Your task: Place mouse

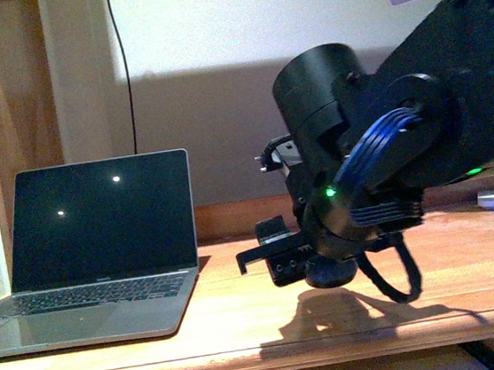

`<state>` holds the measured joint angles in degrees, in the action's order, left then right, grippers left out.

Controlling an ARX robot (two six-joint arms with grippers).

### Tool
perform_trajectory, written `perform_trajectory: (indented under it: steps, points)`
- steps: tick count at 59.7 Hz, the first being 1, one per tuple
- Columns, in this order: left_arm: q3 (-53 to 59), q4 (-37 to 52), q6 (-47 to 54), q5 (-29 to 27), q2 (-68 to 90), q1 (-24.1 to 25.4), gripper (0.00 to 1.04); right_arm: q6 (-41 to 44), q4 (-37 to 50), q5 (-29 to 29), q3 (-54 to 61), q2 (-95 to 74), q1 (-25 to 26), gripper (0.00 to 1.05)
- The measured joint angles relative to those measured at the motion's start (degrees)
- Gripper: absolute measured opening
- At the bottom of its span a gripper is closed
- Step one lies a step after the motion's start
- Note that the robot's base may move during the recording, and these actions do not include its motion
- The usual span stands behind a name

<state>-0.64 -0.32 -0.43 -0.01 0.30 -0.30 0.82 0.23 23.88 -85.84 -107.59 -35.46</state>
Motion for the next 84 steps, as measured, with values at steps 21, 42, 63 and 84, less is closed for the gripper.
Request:
perform_trajectory:
  steps: [21, 42, 63, 84]
  points:
    - [0.0, 0.0, 0.0, 0.0, 0.0, 0.0, 0.97, 0.4, -1.1, 6.8, -11.0, -11.1, -1.6, 0.58]
    - [0.0, 0.0, 0.0, 0.0, 0.0, 0.0, 0.97, 2.0, 0.1, 6.1, -12.4, -13.0, -2.0, 0.79]
    - [0.0, 0.0, 0.0, 0.0, 0.0, 0.0, 0.97, -2.0, 8.8, -13.4, 0.5, -0.3, 0.5, 0.97]
    - [0.0, 0.0, 0.0, 0.0, 0.0, 0.0, 0.97, -0.2, 15.1, -40.8, 30.7, 26.9, 13.7, 0.97]
